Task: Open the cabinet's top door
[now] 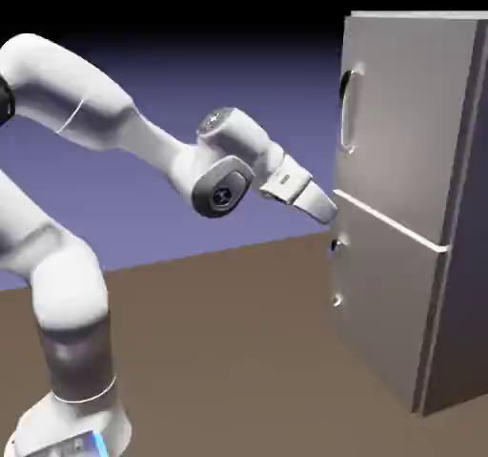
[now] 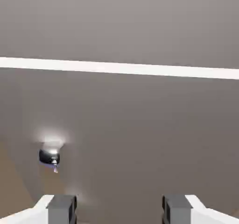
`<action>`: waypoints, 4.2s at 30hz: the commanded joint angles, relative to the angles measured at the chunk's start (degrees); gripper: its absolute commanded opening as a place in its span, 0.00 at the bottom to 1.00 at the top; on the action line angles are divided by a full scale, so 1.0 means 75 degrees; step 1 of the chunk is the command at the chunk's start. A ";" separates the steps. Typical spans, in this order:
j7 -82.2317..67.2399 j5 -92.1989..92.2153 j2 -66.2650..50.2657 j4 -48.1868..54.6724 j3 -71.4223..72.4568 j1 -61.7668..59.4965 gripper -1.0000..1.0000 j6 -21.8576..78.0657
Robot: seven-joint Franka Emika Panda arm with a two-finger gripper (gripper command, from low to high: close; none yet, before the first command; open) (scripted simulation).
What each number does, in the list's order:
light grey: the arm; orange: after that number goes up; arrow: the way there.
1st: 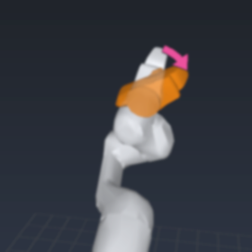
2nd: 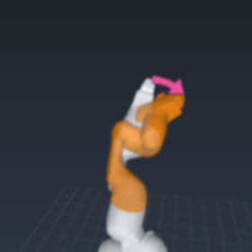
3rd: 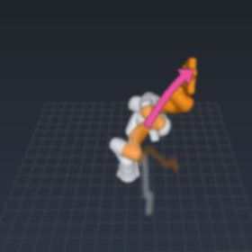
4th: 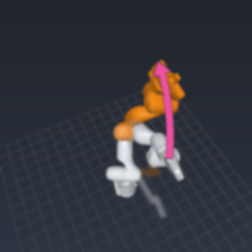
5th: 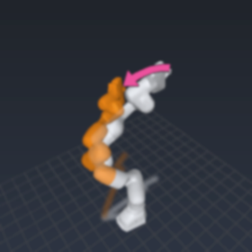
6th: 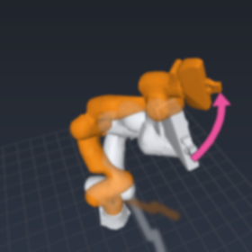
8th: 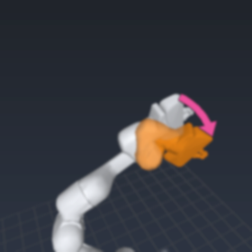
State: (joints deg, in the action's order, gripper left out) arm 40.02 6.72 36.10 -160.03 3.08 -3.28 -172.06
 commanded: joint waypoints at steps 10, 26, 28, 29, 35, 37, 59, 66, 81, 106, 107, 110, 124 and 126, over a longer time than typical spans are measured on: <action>-0.1204 0.3323 0.1703 0.0478 0.1521 -0.1960 0.50 0.0965; -0.3131 0.8640 0.4428 0.1241 0.3953 -0.5096 0.50 0.2508; -0.3372 0.9305 0.4768 0.1337 0.4258 -0.5488 0.50 0.2701; -0.3492 0.9637 0.4939 0.1385 0.4410 -0.5684 0.50 0.2797; -0.4215 1.1631 0.5960 0.1671 0.5322 -0.6860 0.50 0.3376; -0.4455 1.2295 0.6301 0.1767 0.5626 -0.7252 0.50 0.3569; -0.5965 1.7421 0.8653 0.3431 0.7892 -1.1109 0.00 0.4992; -0.7356 1.8157 0.8626 0.1707 0.7270 -1.0424 0.00 0.7303; -0.9660 1.7276 0.7037 -0.0195 0.5296 -1.0687 0.00 1.2287; -1.4841 1.1814 0.1077 0.2963 0.5400 -1.5592 0.00 1.9509; -1.5084 1.1521 0.0804 0.3240 0.5586 -1.5795 0.00 1.9595; -1.5699 1.0683 -0.0025 0.4059 0.6182 -1.6334 0.00 1.9705; -1.5917 0.8051 -0.3901 0.6608 0.9036 -1.7699 0.00 1.8486; -1.5709 0.7776 -0.4455 0.6771 0.9175 -1.7547 0.00 1.8190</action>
State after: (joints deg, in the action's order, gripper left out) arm -77.83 64.99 2.70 -109.25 72.10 -135.09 -35.58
